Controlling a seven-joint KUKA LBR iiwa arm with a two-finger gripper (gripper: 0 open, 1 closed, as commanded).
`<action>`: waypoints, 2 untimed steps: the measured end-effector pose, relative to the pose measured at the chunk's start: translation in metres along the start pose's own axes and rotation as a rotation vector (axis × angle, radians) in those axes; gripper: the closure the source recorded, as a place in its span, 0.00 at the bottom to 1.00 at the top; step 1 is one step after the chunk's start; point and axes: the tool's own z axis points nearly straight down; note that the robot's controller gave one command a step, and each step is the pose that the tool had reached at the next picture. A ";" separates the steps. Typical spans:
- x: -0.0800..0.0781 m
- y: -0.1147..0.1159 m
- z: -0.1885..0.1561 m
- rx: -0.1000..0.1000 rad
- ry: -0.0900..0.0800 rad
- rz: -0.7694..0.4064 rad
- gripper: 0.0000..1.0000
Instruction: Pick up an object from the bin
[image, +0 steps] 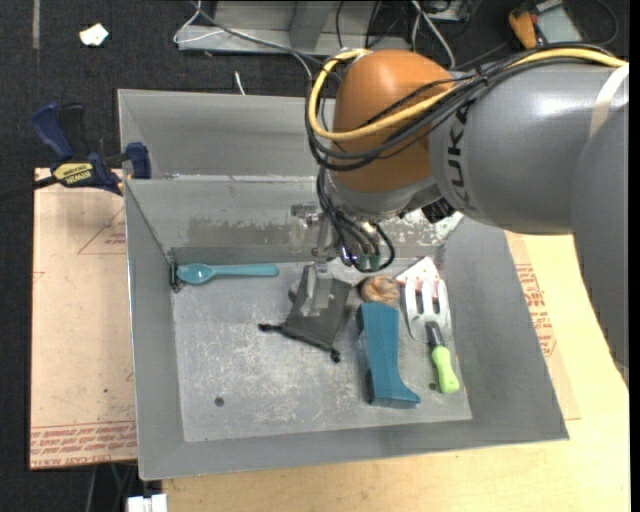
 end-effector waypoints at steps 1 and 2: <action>-0.002 -0.001 -0.005 -0.001 -0.008 0.002 0.00; 0.030 -0.055 0.121 0.000 -0.009 -0.080 0.00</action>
Offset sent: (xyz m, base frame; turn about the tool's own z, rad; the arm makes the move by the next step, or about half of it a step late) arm -0.0337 -0.0636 -0.1389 -0.1036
